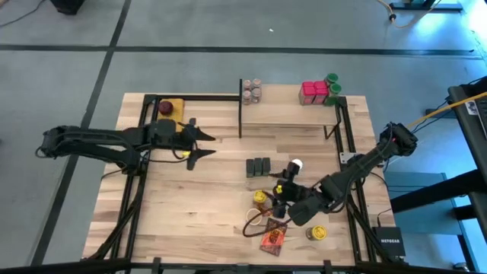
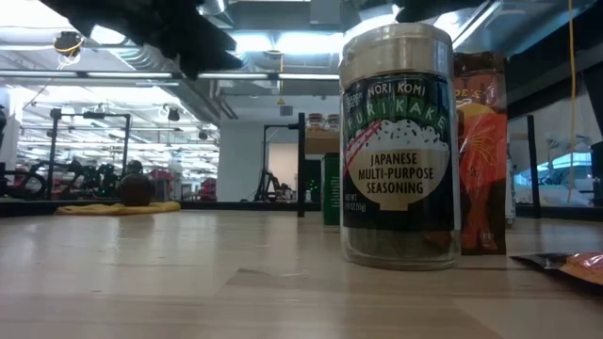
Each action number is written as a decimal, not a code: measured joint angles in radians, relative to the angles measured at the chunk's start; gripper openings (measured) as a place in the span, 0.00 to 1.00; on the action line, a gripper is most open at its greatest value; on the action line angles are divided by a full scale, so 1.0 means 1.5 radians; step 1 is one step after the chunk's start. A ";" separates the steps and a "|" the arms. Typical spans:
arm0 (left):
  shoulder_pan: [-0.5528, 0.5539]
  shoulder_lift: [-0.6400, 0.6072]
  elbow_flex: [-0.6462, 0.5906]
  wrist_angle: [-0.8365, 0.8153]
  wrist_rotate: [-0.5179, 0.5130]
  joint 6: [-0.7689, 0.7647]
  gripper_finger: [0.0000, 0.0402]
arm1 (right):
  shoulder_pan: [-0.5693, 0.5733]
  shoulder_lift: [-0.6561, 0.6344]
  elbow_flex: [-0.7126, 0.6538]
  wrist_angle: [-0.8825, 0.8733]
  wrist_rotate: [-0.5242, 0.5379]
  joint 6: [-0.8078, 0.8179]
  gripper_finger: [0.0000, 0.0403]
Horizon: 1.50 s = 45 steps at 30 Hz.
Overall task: Shelf spices
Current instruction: Put the top orange seasoning bag on the shelf
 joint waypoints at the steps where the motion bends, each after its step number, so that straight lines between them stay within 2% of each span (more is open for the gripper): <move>1: 0.000 0.016 0.000 0.014 0.000 0.000 0.55 | 0.000 0.000 -0.005 0.003 0.028 -0.008 0.70; 3: 0.000 0.045 0.000 0.043 0.000 0.001 0.55 | -0.007 0.000 -0.017 0.010 0.062 -0.012 0.70; 5: 0.000 0.069 0.000 0.059 0.000 0.007 0.55 | -0.021 0.000 -0.031 0.009 0.063 -0.011 0.70; 12: 0.000 0.119 0.000 0.081 0.000 0.049 0.55 | -0.065 0.000 -0.068 0.031 -0.005 0.005 0.70; 19: 0.000 0.119 0.000 0.078 0.002 0.053 0.55 | -0.076 -0.008 -0.076 0.023 -0.038 -0.012 0.70; 26: 0.000 0.118 0.000 0.077 0.002 0.059 0.55 | -0.075 -0.060 -0.041 0.004 -0.038 -0.051 0.70; 33: 0.000 0.118 0.000 0.073 0.002 0.071 0.55 | -0.083 -0.064 -0.034 0.001 -0.041 -0.082 0.70; 39: 0.000 0.085 0.000 0.043 -0.002 0.071 0.55 | -0.111 -0.094 -0.035 -0.005 -0.073 -0.117 0.70; 45: 0.000 -0.006 0.001 -0.032 -0.038 0.067 0.55 | -0.149 -0.103 -0.034 -0.005 -0.085 -0.137 0.70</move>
